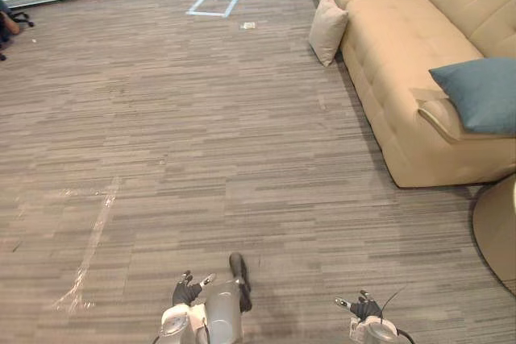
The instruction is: Pick up cushions and gather them together orderly.
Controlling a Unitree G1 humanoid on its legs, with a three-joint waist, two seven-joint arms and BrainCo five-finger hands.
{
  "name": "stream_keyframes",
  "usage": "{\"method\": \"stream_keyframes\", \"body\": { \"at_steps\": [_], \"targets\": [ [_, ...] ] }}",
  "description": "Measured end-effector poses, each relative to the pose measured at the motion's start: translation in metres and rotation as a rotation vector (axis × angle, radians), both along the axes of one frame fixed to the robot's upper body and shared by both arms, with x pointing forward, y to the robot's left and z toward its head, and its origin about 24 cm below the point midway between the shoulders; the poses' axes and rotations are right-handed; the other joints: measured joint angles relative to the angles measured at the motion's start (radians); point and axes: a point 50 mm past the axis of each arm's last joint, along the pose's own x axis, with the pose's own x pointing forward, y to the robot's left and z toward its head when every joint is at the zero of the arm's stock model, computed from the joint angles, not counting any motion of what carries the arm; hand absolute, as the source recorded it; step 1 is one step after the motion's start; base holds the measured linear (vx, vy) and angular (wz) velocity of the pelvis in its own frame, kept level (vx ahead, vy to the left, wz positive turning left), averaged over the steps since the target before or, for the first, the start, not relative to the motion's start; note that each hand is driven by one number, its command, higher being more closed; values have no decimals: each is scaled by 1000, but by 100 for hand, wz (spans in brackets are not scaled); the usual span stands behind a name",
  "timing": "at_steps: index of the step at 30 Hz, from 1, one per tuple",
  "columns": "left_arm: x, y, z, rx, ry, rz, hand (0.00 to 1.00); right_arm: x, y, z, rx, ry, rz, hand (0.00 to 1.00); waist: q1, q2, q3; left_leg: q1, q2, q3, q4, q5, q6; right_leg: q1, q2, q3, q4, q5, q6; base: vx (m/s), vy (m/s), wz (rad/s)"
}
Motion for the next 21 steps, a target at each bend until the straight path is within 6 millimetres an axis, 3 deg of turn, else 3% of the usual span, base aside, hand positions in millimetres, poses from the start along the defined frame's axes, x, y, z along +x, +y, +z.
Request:
{"method": "stream_keyframes", "body": {
  "at_steps": [2, 3, 4, 5, 6, 8, 9, 11, 13, 14, 15, 16, 17, 18, 19, 21],
  "targets": [
    [-1, 2, 0, 5, 3, 3, 0, -1, 2, -1, 8, 0, -4, 0, -2, -23, -12, 7, -35, -6, 64, -82, 41, -98, -43, 33, 256, 20, 35, 730, 287, 18],
    [-1, 6, 0, 15, 7, 3, 0, 1, 3, 0, 9, -6, -5, 0, -8, -46, -5, 51, -57, -2, 91, -149, 39, -188, -76, 64, 516, 96, 141, 508, 174, 35],
    [-1, 7, 0, 20, 12, 2, 0, 3, 4, 0, 10, -9, 1, 0, -8, -63, 0, 93, -74, -1, 100, -187, 38, -237, -95, 93, 672, 177, 211, 611, 185, 35],
    [-1, 9, -1, 26, 31, 1, 0, 4, 5, 0, 16, -13, 3, 0, -9, -68, 10, 170, -101, -15, 106, -247, 37, -309, -125, 99, 883, 210, 225, 609, 150, 25],
    [-8, 10, -5, 25, 72, 5, 0, 6, 4, 2, 11, -30, 8, 0, -22, -66, 9, 266, -109, -25, 85, -290, 38, -376, -157, 48, 1025, 167, 141, 612, 132, 21],
    [-14, 8, -8, 28, 100, -6, 0, 12, 1, 6, -2, -59, 18, 0, -38, -48, 2, 388, -106, -44, 7, -324, 30, -482, -167, -28, 1046, 105, 51, 658, 68, 13],
    [-17, 6, -10, 34, 116, -32, 0, 19, -3, 9, -14, -92, 20, 0, -50, -36, 5, 468, -94, -51, -42, -336, 24, -569, -164, -93, 977, 45, 13, 736, 14, 26],
    [-16, 0, -11, 22, 123, -51, 0, 24, -16, 14, -51, -104, 26, 0, -64, -15, 16, 557, -61, -65, -76, -362, 12, -679, -123, -169, 707, 27, 3, 681, -63, 35],
    [-14, -3, -11, 23, 121, -71, 0, 20, -22, 13, -64, -87, 23, 0, -72, -7, 22, 601, -47, -88, -100, -364, 13, -712, -81, -176, 452, 92, 9, 738, -158, 52],
    [-19, -1, -12, 27, 130, -71, 0, 13, -21, 10, -61, -67, 15, 0, -86, -13, 20, 641, -51, -117, -126, -366, 10, -707, -56, -156, 234, 189, 16, 780, -210, 73],
    [-24, 1, -13, 32, 141, -66, 0, 3, -22, 7, -60, -39, 10, 0, -96, -26, 14, 680, -62, -145, -134, -376, -8, -707, -44, -122, 158, 256, 5, 833, -241, 92],
    [-27, -4, -15, 13, 152, -56, 0, -11, -26, 2, -61, 15, -2, 0, -109, -2, 8, 717, -31, -192, -108, -385, -22, -720, -21, -73, 275, 338, -67, 671, -208, 56],
    [-28, -9, -16, 0, 152, -54, 0, -15, -29, 2, -66, 25, -33, 0, -109, 23, -5, 704, -11, -195, -76, -379, -31, -738, -12, -76, 328, 289, -63, 944, -306, 28],
    [-30, -16, -17, -17, 156, -49, 0, -19, -33, 1, -66, 41, -41, 0, -106, 51, -10, 630, 23, -212, 122, -345, -87, -742, -3, -91, 414, 194, -87, 891, -310, 2],
    [-30, -18, -18, -38, 154, -12, 0, -20, -31, 0, -58, 45, -63, 0, -112, 69, -5, 529, 65, -248, 375, -242, -155, -697, 15, -106, 436, 121, -95, 740, -255, 10],
    [-28, -16, -17, -47, 138, 18, 0, -25, -31, 0, -62, 56, -68, 0, -111, 79, 4, 424, 125, -253, 639, -168, -200, -621, 48, -122, 418, 78, -109, 584, -188, 21]
  ]
}}
